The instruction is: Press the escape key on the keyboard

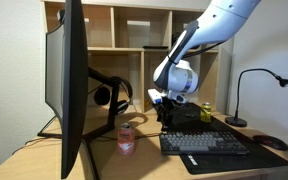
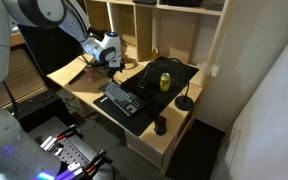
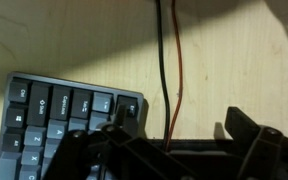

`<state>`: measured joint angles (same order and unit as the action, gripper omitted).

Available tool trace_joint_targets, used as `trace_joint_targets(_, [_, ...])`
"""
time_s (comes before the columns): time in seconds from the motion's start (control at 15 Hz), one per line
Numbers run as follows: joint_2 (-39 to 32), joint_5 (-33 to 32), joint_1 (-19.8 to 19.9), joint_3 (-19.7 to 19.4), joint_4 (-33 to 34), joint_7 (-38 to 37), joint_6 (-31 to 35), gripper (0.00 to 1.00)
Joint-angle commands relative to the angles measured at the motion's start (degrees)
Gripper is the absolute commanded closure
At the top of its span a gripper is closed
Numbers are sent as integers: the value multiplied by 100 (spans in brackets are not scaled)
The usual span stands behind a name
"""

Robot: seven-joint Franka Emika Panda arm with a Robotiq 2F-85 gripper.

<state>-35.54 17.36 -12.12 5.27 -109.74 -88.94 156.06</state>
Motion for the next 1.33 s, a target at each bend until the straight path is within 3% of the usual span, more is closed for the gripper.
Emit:
trace_joint_targets(0.0, [-160,78,-30,-21,111,86,235,0])
trace_joint_targets(1.0, [-121,62,-46,-48,71,57,182,0])
trace_joint_targets(1.13, [-25,2,-103,-160,40,-161,-363,0])
trace_joint_targets(1.27, [-64,6,-59,-110,76,-43,-378,0])
